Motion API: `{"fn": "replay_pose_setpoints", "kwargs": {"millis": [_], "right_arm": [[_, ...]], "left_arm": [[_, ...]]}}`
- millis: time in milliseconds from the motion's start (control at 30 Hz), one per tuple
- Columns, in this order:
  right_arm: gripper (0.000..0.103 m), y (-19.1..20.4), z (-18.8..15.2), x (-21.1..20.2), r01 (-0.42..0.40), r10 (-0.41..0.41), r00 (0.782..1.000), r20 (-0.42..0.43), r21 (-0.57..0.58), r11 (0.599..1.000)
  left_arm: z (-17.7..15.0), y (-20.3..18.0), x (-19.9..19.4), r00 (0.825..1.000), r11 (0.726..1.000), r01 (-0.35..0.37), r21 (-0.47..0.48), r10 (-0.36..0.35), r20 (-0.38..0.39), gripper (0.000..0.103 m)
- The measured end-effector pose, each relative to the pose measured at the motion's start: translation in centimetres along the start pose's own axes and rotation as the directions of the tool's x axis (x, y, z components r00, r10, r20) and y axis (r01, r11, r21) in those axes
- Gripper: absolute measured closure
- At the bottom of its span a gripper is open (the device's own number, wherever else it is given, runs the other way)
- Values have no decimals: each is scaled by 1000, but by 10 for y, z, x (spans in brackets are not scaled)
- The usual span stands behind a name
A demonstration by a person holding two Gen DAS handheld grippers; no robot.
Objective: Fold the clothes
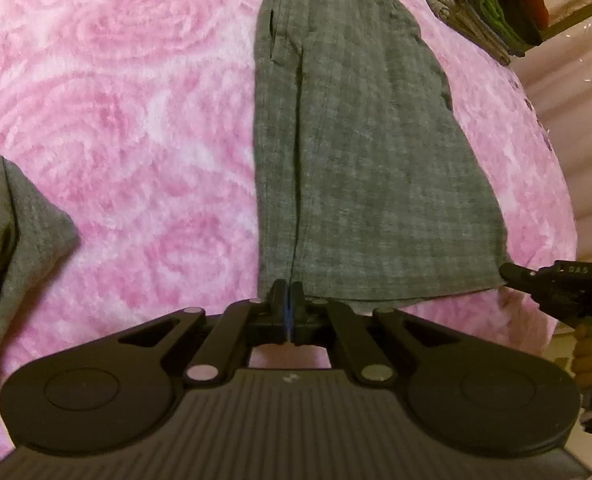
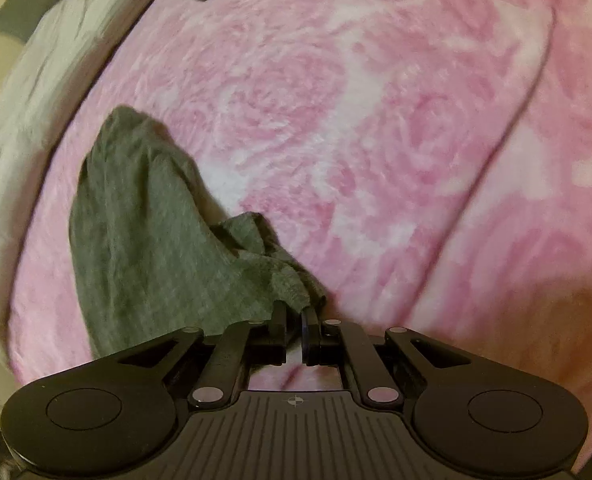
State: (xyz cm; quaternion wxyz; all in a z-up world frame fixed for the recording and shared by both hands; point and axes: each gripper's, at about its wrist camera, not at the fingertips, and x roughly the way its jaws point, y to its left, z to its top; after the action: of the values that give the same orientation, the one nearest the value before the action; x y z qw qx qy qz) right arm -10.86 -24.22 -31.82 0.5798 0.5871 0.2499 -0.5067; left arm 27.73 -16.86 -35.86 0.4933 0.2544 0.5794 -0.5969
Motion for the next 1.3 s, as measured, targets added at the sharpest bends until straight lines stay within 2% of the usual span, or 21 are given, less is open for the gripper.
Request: {"fn": "replay_pose_setpoints", "kwargs": {"millis": [100, 200, 233, 267, 333, 467, 600, 767, 900, 1000, 1033, 1100, 1133, 1300], "right_arm": [[100, 4, -1, -3, 6, -6, 1000, -14, -17, 1000], [98, 13, 4, -4, 18, -19, 1000, -10, -51, 999], [84, 16, 6, -4, 27, -27, 1000, -4, -62, 998], [59, 19, 9, -6, 49, -49, 999, 8, -72, 996], [28, 26, 15, -12, 93, -88, 995, 52, -111, 989], [28, 35, 33, -21, 152, -127, 984, 128, -206, 967], [28, 35, 66, -10, 98, -71, 988, 137, -209, 973], [28, 62, 101, 23, -9, 47, 990, 131, -278, 961], [28, 94, 117, 61, -76, 119, 987, 104, -344, 936], [28, 110, 124, 84, -102, 141, 986, 87, -356, 929], [28, 113, 127, 89, -110, 147, 986, 81, -354, 929], [28, 119, 131, 103, -116, 149, 987, 68, -354, 928], [28, 121, 133, 108, -113, 144, 987, 64, -355, 928], [32, 136, 139, 115, -107, 146, 987, 70, -399, 911]], "left_arm": [[25, -3, -19, 999, 1000, 13, 6, -13, 51, 99], [69, -10, -3, 997, 1000, 23, 2, -23, 74, 90], [83, -12, 2, 996, 1000, 26, 0, -26, 82, 88], [98, -15, 8, 996, 1000, 29, -1, -29, 90, 88], [127, -20, 18, 994, 999, 36, -4, -35, 105, 86], [186, -29, 40, 990, 999, 49, -9, -47, 137, 85], [245, -39, 62, 984, 998, 62, -14, -59, 168, 83], [254, -43, 85, 988, 1000, -24, -2, 25, 150, 83], [250, -40, 82, 986, 999, -35, -20, 38, 164, 83], [247, -40, 79, 985, 999, -31, -16, 33, 169, 80], [246, -41, 80, 986, 999, -33, -9, 34, 166, 82], [244, -41, 82, 987, 1000, -26, -1, 26, 159, 98], [243, -41, 84, 988, 1000, -16, -1, 16, 155, 100], [227, -64, 36, 957, 997, -47, 68, 25, 289, 100]]}}
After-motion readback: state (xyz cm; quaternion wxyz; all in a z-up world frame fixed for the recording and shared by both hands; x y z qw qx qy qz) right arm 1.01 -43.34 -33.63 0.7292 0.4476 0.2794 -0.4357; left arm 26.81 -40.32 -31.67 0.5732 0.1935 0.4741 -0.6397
